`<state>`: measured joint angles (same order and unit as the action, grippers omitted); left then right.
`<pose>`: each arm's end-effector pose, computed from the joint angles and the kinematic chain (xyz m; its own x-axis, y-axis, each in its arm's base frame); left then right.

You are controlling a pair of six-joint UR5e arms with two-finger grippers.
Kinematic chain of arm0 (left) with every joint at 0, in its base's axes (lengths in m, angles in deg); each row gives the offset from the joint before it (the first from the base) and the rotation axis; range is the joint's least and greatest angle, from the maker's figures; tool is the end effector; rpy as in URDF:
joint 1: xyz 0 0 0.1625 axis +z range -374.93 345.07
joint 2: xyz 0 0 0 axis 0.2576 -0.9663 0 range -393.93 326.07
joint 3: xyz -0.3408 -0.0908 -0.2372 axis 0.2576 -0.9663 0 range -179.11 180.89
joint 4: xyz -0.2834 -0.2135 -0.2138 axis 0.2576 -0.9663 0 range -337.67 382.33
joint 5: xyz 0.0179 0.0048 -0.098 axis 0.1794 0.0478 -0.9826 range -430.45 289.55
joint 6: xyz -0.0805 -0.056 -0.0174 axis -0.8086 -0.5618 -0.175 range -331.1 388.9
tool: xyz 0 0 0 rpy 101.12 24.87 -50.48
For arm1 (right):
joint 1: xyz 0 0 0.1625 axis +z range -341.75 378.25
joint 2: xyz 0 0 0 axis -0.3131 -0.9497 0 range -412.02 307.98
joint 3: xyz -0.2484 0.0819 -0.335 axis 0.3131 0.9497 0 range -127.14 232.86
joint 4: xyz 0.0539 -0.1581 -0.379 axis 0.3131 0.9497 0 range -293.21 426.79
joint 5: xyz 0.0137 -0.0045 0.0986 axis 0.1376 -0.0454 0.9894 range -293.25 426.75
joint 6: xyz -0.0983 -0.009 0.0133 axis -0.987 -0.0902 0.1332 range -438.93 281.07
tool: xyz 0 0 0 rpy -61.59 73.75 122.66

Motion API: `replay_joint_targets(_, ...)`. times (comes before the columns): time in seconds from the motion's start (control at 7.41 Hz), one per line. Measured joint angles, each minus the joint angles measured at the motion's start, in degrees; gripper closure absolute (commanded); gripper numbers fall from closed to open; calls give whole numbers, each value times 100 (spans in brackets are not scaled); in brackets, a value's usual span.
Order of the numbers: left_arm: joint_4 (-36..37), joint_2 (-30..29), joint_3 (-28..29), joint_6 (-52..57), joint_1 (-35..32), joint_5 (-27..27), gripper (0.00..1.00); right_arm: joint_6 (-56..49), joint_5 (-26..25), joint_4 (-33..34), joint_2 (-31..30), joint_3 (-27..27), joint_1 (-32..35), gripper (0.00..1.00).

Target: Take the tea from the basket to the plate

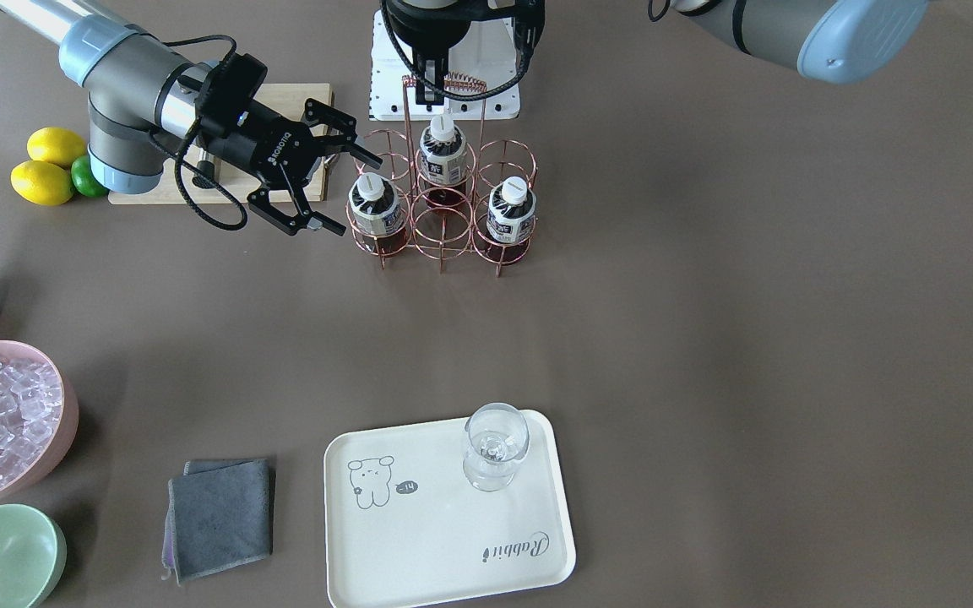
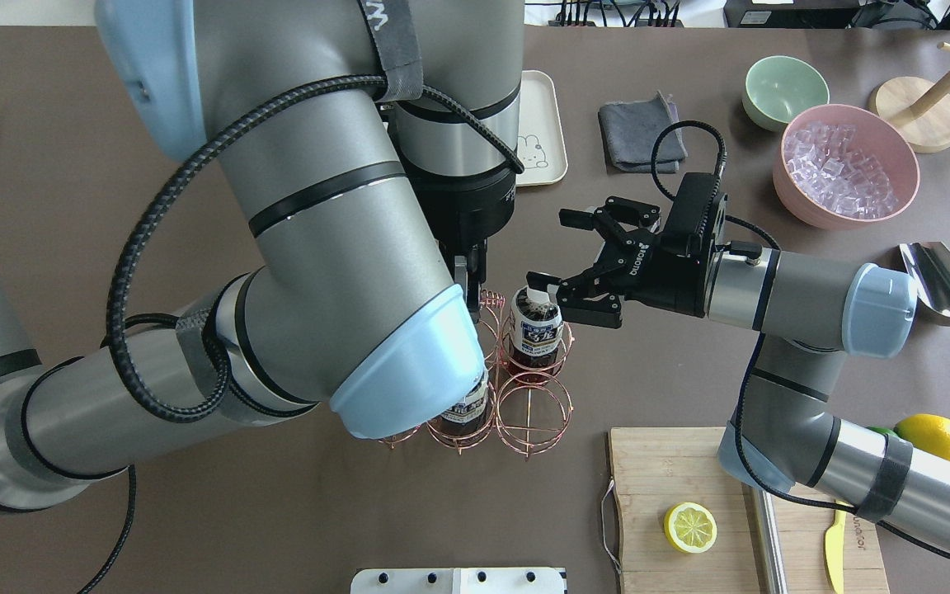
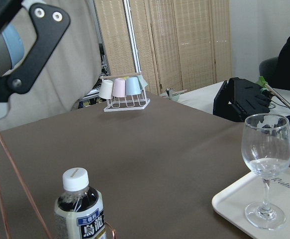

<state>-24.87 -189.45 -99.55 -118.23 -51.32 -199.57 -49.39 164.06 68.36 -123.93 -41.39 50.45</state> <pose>0.4474 -0.4172 -0.0318 0.2123 -0.9661 0.1466 0.6649 0.0329 -0.7462 -0.4026 -0.3960 0.2892 0.2244 -0.8785 0.4218 -0.4722 0.2806 0.8357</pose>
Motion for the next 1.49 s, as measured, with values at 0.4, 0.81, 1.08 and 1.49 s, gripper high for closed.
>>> replay_joint_targets(0.4, 1, -4, -9, -4, 1, 0, 100, 83, -9, -1, 1, 7, -141, 4)
replay_joint_targets(0.81, 1, -18, -9, -8, 8, 0, 100, 79, -134, -8, -14, 19, -335, 13)
replay_joint_targets(1.08, 0, -22, 3, -9, 18, 0, 100, 78, -149, -27, -58, 14, -390, 38)
replay_joint_targets(1.49, 1, -30, 7, -9, 52, 0, 100, 61, -150, -35, -138, 6, -399, 83)
